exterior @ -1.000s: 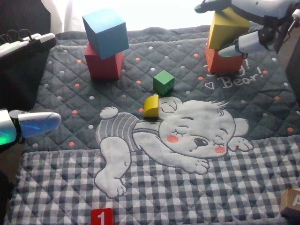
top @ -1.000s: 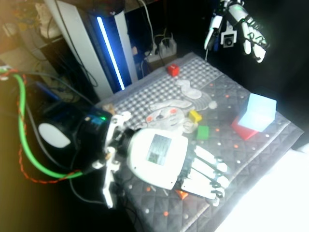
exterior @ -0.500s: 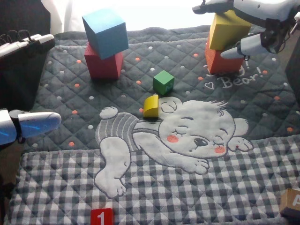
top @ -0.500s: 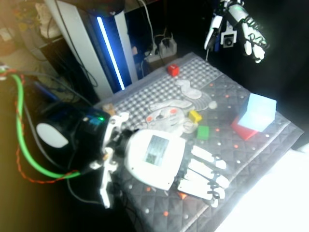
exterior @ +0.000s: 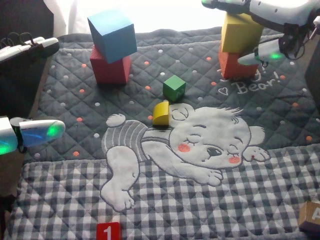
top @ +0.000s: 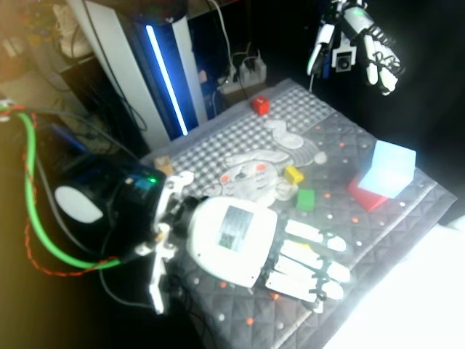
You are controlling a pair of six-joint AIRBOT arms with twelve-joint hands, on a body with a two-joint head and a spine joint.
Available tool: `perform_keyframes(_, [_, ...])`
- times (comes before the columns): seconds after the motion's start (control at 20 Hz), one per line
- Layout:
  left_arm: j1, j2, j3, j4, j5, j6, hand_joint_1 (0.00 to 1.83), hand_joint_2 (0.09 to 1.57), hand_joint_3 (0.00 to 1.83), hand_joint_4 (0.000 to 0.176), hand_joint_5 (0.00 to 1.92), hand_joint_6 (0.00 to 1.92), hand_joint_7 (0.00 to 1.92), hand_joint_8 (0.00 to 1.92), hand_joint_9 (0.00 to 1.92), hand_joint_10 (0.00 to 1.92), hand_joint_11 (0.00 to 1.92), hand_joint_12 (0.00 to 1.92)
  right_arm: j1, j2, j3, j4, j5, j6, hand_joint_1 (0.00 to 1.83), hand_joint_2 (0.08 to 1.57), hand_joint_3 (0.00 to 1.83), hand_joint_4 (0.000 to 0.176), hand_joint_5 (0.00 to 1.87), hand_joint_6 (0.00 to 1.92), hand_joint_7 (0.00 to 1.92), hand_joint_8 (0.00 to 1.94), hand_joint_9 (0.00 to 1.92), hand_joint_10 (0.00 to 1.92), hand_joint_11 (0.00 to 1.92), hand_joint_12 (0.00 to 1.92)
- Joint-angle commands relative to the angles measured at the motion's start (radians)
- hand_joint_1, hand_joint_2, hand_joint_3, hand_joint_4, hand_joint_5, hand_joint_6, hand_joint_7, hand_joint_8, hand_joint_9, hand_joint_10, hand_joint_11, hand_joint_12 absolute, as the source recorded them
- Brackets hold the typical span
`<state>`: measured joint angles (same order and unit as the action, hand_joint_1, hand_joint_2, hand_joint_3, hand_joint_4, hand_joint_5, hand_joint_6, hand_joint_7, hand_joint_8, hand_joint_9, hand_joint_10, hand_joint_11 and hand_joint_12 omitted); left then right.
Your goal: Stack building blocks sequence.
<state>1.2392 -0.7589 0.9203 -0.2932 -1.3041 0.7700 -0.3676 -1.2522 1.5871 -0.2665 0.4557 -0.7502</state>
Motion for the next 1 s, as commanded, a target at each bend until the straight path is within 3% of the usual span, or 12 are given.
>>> perform_keyframes(0.0, [-0.009,-0.008,0.005,-0.011,-0.120,-0.007,0.70,0.96,0.00,0.044,0.27,0.00,0.19,0.00,0.17,0.00,0.00,0.88,0.007,0.008,0.003,0.018,0.108,-0.004,0.85,0.97,0.00,0.176,0.00,0.00,0.00,0.00,0.00,0.00,0.00,0.56])
perform_keyframes(0.05, [-0.009,-0.009,0.006,-0.012,-0.119,-0.007,0.69,0.96,0.00,0.042,0.26,0.00,0.19,0.00,0.17,0.00,0.00,0.90,0.007,0.008,0.001,0.018,0.110,-0.004,0.80,0.96,0.00,0.176,0.00,0.00,0.00,0.00,0.00,0.00,0.00,0.58])
perform_keyframes(0.1, [-0.009,-0.009,0.007,-0.012,-0.118,-0.007,0.68,0.96,0.00,0.042,0.27,0.00,0.19,0.00,0.17,0.00,0.00,0.91,0.007,0.009,0.000,0.018,0.112,-0.004,0.78,0.95,0.00,0.176,0.00,0.00,0.00,0.00,0.23,0.04,0.19,1.00])
perform_keyframes(0.15, [-0.009,-0.010,0.007,-0.012,-0.118,-0.007,0.68,0.96,0.00,0.057,0.26,0.00,0.18,0.00,0.17,0.00,0.00,0.91,0.007,0.009,-0.001,0.018,0.113,-0.004,0.71,0.95,0.00,0.176,0.00,0.00,0.00,0.00,0.13,0.01,0.04,1.22])
perform_keyframes(0.2, [-0.009,-0.010,0.007,-0.012,-0.118,-0.007,0.67,0.96,0.00,0.067,0.26,0.00,0.17,0.00,0.17,0.00,0.00,0.91,0.007,0.009,-0.001,0.018,0.115,-0.004,0.69,0.94,0.00,0.176,0.00,0.00,0.00,0.00,0.03,0.00,0.01,0.95])
perform_keyframes(0.25, [-0.009,-0.010,0.007,-0.012,-0.118,-0.007,0.66,0.96,0.00,0.067,0.26,0.00,0.17,0.00,0.17,0.00,0.00,0.91,0.007,0.009,-0.002,0.018,0.117,-0.004,0.67,0.92,0.00,0.176,0.00,0.00,0.00,0.00,0.00,0.00,0.00,0.32])
perform_keyframes(0.3, [-0.009,-0.010,0.007,-0.012,-0.118,-0.007,0.67,0.96,0.00,0.064,0.25,0.00,0.18,0.00,0.18,0.01,0.00,0.92,0.007,0.009,-0.003,0.018,0.120,-0.004,0.66,0.92,0.00,0.176,0.00,0.00,0.00,0.00,0.00,0.00,0.00,0.06])
perform_keyframes(0.45, [-0.009,-0.010,0.008,-0.012,-0.118,-0.007,0.69,0.96,0.00,0.061,0.25,0.00,0.17,0.00,0.16,0.00,0.00,0.87,0.007,0.009,-0.003,0.018,0.127,-0.004,0.62,0.88,0.00,0.176,0.00,0.00,0.00,0.00,0.00,0.00,0.00,0.00])
perform_keyframes(0.5, [-0.009,-0.010,0.008,-0.012,-0.119,-0.007,0.69,0.95,0.00,0.053,0.25,0.00,0.18,0.00,0.18,0.01,0.00,0.89,0.007,0.009,-0.003,0.017,0.128,-0.006,0.59,0.87,0.00,0.176,0.00,0.00,0.00,0.00,0.00,0.00,0.00,0.00])
perform_keyframes(0.95, [-0.009,-0.013,0.006,-0.016,-0.122,-0.007,0.68,0.96,0.00,0.064,0.23,0.00,0.20,0.00,0.20,0.01,0.00,0.85,0.033,0.052,-0.085,0.048,0.185,-0.159,0.58,0.83,0.00,0.176,0.00,0.00,0.00,0.00,0.00,0.00,0.03,0.01])
